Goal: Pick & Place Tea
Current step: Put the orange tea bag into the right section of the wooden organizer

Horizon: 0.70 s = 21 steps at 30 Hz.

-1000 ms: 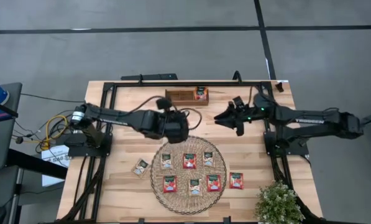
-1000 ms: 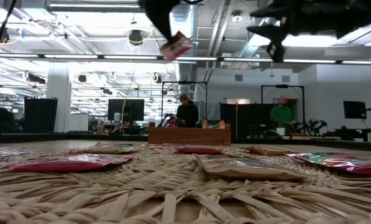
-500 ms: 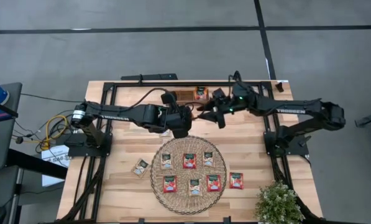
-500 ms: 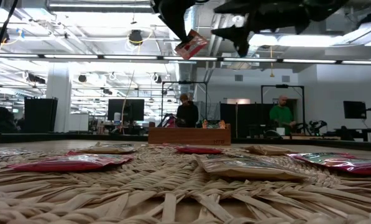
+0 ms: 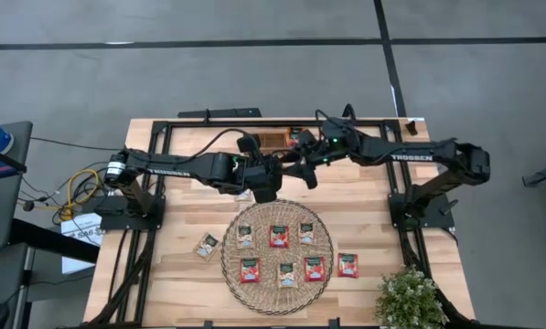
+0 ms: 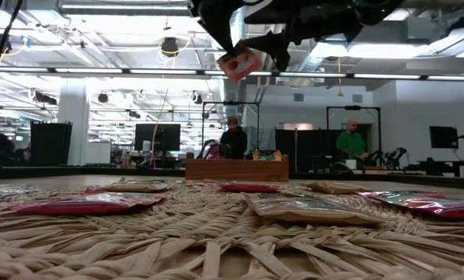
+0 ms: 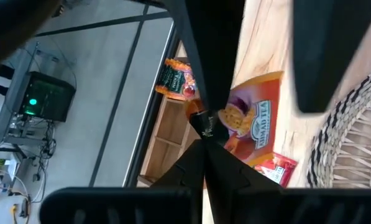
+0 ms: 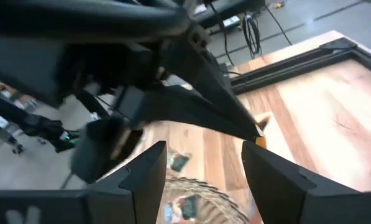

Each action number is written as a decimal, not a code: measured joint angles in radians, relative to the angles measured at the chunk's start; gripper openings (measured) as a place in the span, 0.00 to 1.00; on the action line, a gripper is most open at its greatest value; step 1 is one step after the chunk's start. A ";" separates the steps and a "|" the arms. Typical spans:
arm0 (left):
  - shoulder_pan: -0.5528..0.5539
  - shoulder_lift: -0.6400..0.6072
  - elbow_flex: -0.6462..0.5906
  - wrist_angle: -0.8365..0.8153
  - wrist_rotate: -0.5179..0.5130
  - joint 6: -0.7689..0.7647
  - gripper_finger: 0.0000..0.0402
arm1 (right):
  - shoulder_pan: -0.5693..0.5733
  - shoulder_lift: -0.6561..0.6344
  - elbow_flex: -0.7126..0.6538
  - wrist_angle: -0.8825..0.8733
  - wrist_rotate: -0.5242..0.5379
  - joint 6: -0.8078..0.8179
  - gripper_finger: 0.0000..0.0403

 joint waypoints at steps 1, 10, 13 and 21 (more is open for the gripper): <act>0.000 0.000 0.000 0.000 0.000 0.000 0.00 | -0.001 0.009 0.008 -0.009 0.006 -0.015 0.50; 0.000 0.000 0.000 -0.039 0.004 -0.017 0.00 | -0.003 0.046 0.048 -0.062 0.007 -0.071 0.46; 0.000 0.000 0.000 -0.074 0.004 -0.044 0.00 | -0.007 0.030 0.049 -0.109 0.008 -0.092 0.45; 0.000 0.000 0.000 -0.150 0.084 -0.115 0.00 | -0.012 -0.006 0.050 -0.247 0.025 -0.180 0.42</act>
